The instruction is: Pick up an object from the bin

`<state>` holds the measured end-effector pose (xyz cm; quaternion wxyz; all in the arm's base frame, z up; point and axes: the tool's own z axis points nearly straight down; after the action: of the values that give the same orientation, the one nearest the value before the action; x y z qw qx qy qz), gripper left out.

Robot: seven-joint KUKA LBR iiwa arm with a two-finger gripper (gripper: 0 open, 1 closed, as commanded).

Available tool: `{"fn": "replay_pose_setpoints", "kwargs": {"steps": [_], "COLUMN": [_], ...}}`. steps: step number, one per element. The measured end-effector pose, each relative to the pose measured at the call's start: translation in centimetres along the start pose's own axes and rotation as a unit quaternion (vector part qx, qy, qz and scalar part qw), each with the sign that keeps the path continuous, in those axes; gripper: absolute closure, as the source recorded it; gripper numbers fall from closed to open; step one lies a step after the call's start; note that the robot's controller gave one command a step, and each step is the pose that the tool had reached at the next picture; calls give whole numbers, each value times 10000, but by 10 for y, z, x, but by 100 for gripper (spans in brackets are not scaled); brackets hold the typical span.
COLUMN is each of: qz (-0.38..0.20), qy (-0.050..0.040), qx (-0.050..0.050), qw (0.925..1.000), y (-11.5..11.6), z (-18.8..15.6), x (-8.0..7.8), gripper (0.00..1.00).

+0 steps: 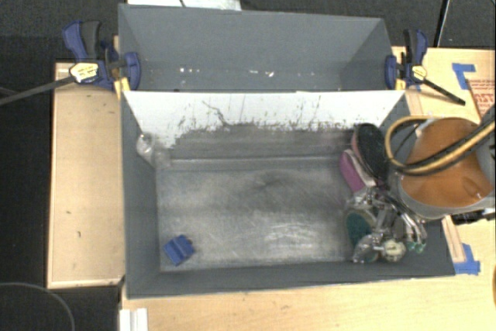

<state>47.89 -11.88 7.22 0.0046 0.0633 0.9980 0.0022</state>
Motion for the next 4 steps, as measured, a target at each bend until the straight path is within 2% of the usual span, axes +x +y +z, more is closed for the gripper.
{"fn": "replay_pose_setpoints", "kwargs": {"steps": [1, 2, 3, 4], "qz": [-2, 12, 14, 26], "qy": [20, -1, 36, 34], "qx": [15, 9, 19, 20], "qw": [10000, 10000, 10000, 10000], "y": [1, 2, 3, 3], "z": [-1, -2, -27, -43], "x": [-1, -3, -3, -3], "gripper": [0, 100, 100, 100]}}
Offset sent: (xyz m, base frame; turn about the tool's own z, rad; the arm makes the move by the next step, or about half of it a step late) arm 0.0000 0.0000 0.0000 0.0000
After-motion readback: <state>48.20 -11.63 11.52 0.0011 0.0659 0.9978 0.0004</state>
